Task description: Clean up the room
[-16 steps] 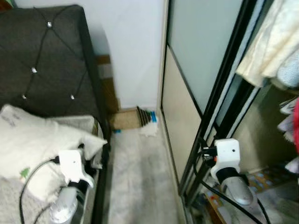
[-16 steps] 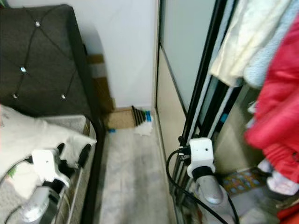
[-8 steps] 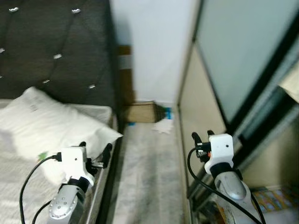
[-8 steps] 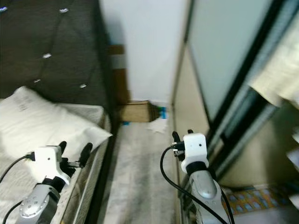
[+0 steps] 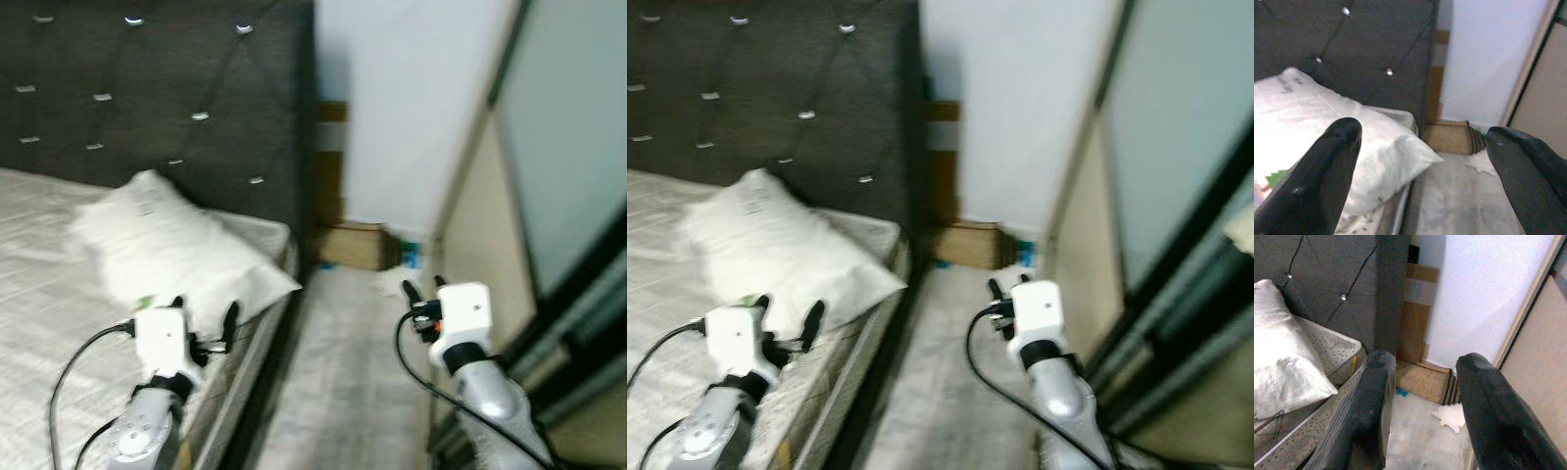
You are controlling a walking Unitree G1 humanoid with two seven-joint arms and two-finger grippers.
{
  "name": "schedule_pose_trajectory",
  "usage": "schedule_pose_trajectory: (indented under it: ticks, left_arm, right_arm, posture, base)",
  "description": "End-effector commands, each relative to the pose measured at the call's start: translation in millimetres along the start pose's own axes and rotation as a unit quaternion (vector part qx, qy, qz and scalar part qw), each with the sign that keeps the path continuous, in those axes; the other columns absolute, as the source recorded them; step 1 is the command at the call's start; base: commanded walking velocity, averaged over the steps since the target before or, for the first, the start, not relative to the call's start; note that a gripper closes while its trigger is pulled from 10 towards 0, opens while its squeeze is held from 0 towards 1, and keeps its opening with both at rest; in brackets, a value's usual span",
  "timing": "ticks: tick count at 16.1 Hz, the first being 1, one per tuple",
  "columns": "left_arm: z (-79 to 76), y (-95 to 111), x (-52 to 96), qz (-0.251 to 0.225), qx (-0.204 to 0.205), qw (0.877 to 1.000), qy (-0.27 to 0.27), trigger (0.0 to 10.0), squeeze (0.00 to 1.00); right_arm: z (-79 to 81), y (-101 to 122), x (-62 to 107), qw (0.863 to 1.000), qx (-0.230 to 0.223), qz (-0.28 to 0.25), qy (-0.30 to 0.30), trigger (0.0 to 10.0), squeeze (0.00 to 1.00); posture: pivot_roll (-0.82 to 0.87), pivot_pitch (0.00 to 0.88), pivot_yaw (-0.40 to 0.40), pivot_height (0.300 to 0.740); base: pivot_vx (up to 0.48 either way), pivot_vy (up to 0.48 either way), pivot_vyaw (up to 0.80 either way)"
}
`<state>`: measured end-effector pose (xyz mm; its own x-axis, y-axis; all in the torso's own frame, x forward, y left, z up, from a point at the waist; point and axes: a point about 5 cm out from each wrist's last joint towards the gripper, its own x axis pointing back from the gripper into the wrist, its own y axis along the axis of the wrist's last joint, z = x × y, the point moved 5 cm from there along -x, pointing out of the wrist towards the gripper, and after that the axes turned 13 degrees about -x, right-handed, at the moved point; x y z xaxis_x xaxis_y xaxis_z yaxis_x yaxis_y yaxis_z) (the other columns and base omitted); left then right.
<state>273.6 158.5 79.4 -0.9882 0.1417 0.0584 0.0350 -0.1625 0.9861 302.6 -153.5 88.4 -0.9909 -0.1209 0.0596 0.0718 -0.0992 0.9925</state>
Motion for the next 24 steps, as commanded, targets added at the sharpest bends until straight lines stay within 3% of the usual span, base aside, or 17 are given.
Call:
schedule_pose_trajectory:
  ticks: [1, 5, 7, 11, 14, 16, 21, 22, 24]
  left_arm:
    - [6.0, 3, 1.2, -0.005, -0.015, 1.0, 0.005, 10.0, 0.0]
    - [8.1, -6, -4.7, 0.012, -0.025, 0.999, 0.016, 10.0, 0.0]
    - [5.9, 2, -20.8, -0.007, -0.033, 0.999, 0.008, 10.0, 0.0]
    - [9.1, 21, -36.4, -0.041, -0.047, 0.998, 0.014, 10.0, 0.0]
    - [9.7, 28, -37.1, -0.046, -0.061, 0.997, 0.02, 10.0, 0.0]
    - [4.8, 30, -36.6, -0.048, -0.059, 0.997, 0.009, 10.0, 0.0]
    - [-7.5, 8, -46.1, -0.017, -0.03, 0.999, 0.002, 10.0, 0.0]
    - [-18.0, 8, -48.1, -0.02, -0.021, 0.999, -0.022, 10.0, 0.0]
    - [-20.6, 13, -48.3, -0.03, -0.012, 0.999, -0.021, 10.0, 0.0]
  right_arm:
    - [6.5, 3, -2.3, 1.0, -0.007, -0.007, 0.01, 10.0, 0.0]
    - [9.7, -1, -12.1, 1.0, -0.01, -0.005, 0.015, 10.0, 0.0]
    - [18.2, 3, -30.7, 0.999, 0.004, -0.015, 0.032, 10.0, 0.0]
    - [28.1, 14, -48.3, 0.998, 0.014, -0.04, 0.039, 10.0, 0.0]
    - [27.7, 10, -52.5, 0.999, -0.015, -0.041, 0.025, 10.0, 0.0]
    - [29.2, 14, -56.2, 0.998, -0.02, -0.051, 0.019, 10.0, 0.0]
    - [12.6, -10, -56.1, 0.997, -0.073, -0.013, -0.014, 10.0, 0.0]
    - [10.7, -8, -56.2, 0.998, -0.064, -0.017, -0.014, 10.0, 0.0]
    - [12.6, -10, -51.6, 0.998, -0.056, -0.02, -0.008, 10.0, 0.0]
  posture:
    - [0.01, 0.0, -0.023, 0.74]
    - [0.02, 0.0, -0.023, 0.74]
    - [0.03, 0.0, -0.026, 0.74]
    - [0.02, 0.0, -0.002, 0.74]
    - [0.07, 0.0, 0.036, 0.74]
    - [0.08, 0.0, 0.012, 0.74]
    - [0.02, 0.0, -0.012, 0.74]
    - [0.01, 0.0, -0.012, 0.74]
    - [0.02, 0.0, -0.016, 0.74]
  base:
    - [0.0, 0.0, 0.8]
    - [0.0, 0.0, 0.8]
    - [0.0, 0.0, 0.8]
    - [0.0, 0.0, 0.8]
    - [0.0, 0.0, 0.8]
    - [0.0, 0.0, 0.8]
    - [0.0, 0.0, 0.8]
    - [0.0, 0.0, 0.8]
    - [0.0, 0.0, 0.8]
